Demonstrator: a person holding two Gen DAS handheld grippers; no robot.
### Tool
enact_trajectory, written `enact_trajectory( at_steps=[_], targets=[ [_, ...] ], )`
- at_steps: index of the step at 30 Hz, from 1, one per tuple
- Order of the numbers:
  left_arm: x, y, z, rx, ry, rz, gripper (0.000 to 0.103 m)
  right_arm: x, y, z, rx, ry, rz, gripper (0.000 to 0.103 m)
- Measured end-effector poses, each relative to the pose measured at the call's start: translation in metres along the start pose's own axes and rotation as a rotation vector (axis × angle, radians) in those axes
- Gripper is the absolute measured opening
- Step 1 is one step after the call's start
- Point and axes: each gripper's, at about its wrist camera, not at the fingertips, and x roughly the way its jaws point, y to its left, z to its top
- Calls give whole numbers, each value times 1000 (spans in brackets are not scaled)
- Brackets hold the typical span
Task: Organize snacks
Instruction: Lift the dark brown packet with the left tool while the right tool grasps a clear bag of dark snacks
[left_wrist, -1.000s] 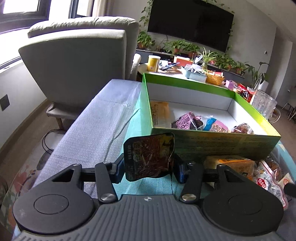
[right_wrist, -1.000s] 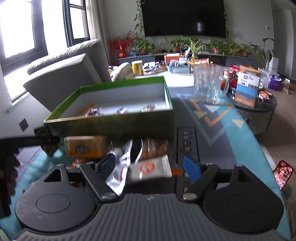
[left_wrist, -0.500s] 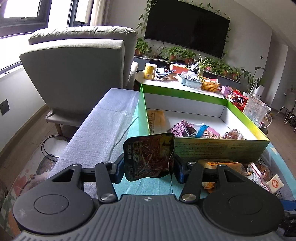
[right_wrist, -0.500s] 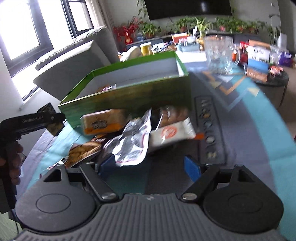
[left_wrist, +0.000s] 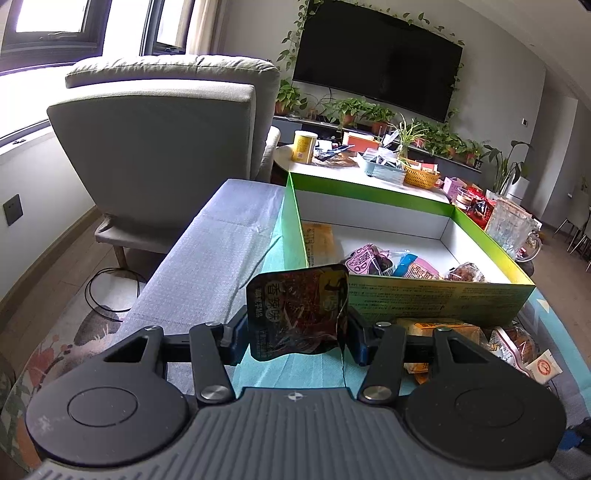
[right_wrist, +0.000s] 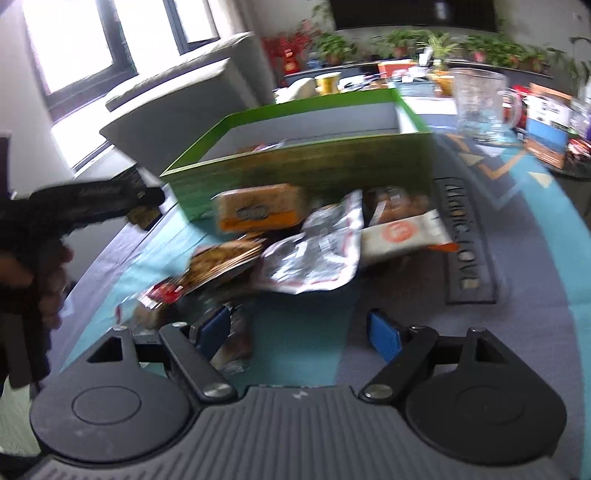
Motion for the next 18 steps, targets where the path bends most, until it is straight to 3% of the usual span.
enact_trajectory(
  at_steps=[8, 13, 14, 18],
  targets=[
    [-9, 1, 1, -6, -24, -2, 49, 14, 34, -3, -130, 19, 52, 53],
    [-13, 1, 0, -3, -33, -14, 49, 18, 47, -6, -221, 12, -45, 53],
    [-14, 1, 0, -2, -33, -15, 49, 17, 46, -6, -228, 10, -58, 48],
    [-19, 0, 3, 1, -49, -22, 49, 11, 36, -5, -191, 15, -59, 45]
  ],
)
